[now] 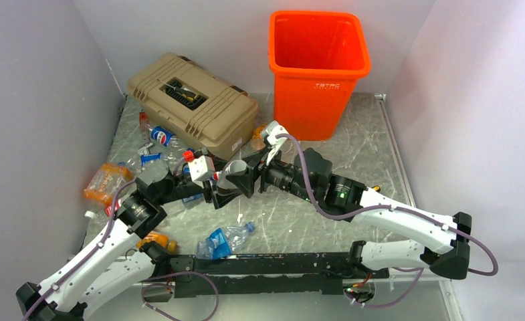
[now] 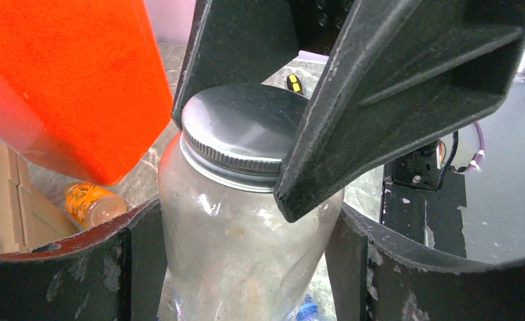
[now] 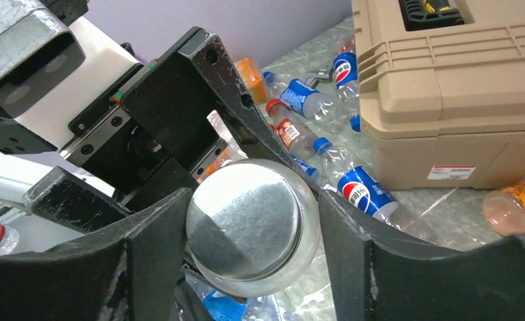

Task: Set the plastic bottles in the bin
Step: Place the plastic bottle in the trash bin.

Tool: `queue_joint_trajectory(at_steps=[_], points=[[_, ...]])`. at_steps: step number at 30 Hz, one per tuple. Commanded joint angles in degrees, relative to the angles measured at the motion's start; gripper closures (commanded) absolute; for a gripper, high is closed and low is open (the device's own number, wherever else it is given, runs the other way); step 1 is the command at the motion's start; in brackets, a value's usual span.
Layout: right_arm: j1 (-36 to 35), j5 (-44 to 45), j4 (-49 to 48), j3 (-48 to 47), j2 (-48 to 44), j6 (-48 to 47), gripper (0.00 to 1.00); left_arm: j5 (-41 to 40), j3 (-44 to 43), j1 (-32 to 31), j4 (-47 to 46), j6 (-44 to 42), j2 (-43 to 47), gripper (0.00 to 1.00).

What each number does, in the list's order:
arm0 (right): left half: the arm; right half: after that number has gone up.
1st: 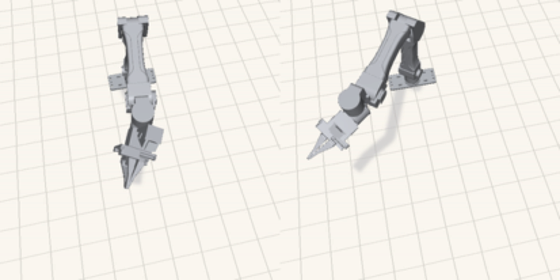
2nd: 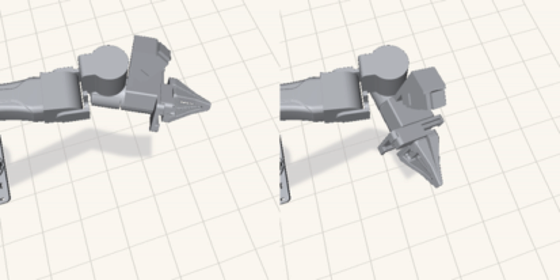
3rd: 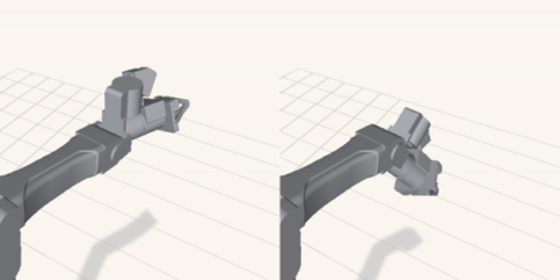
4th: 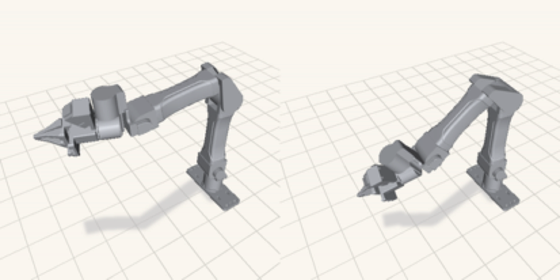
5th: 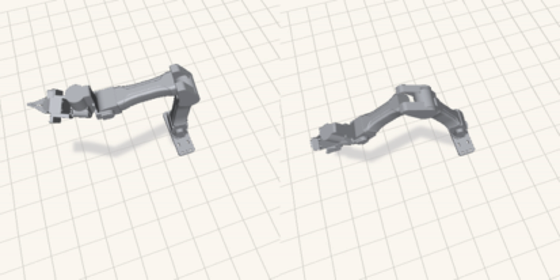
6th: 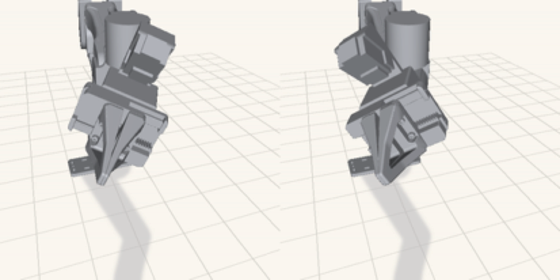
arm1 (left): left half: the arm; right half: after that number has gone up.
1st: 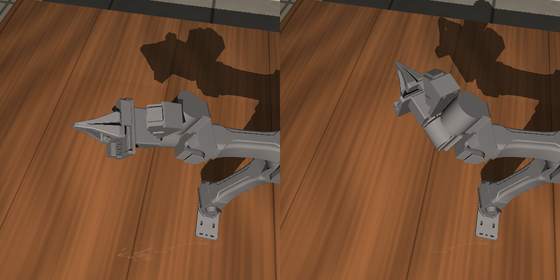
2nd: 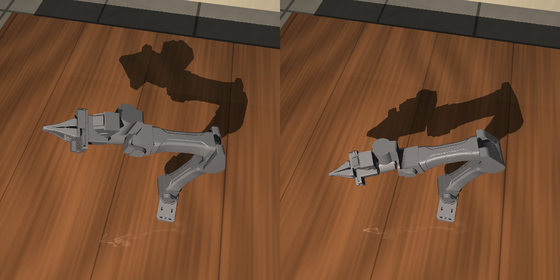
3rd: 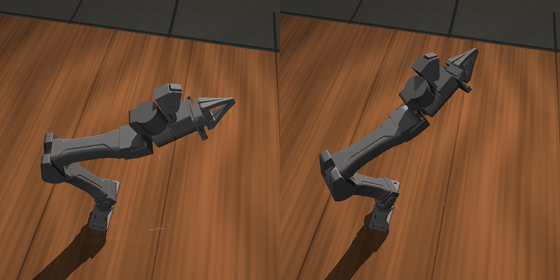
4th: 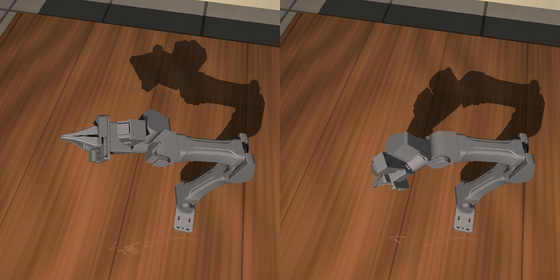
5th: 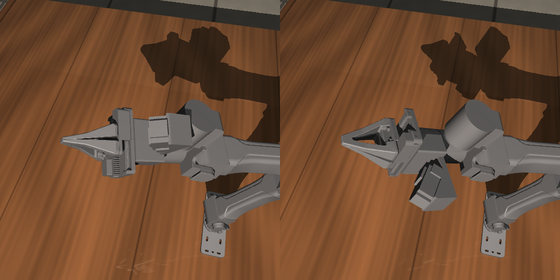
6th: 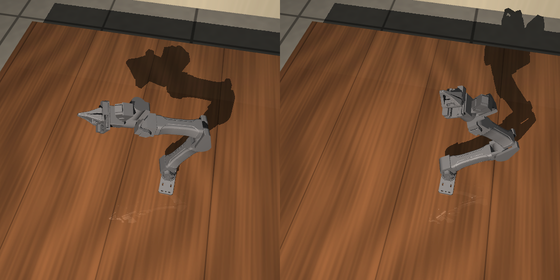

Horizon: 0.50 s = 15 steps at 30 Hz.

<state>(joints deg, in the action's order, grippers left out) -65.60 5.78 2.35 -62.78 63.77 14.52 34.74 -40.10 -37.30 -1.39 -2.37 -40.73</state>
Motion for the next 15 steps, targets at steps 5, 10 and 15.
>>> queue_joint_trajectory(at_steps=[5, 10, 15], points=[[-1.0, 3.2, 2.5, -3.2, 0.7, -2.2, 0.64, 0.3, -0.3, 0.0, -2.8, 0.1, 0.7, 0.48], [-1.0, 3.3, 3.4, -3.6, 0.5, -2.0, 1.00, -1.5, -0.7, 0.0, -2.3, 0.6, 0.8, 0.40], [-1.0, 4.5, 3.2, -2.9, -0.4, -1.7, 1.00, -4.4, -0.5, 0.0, -2.6, 1.9, 1.4, 0.01]])
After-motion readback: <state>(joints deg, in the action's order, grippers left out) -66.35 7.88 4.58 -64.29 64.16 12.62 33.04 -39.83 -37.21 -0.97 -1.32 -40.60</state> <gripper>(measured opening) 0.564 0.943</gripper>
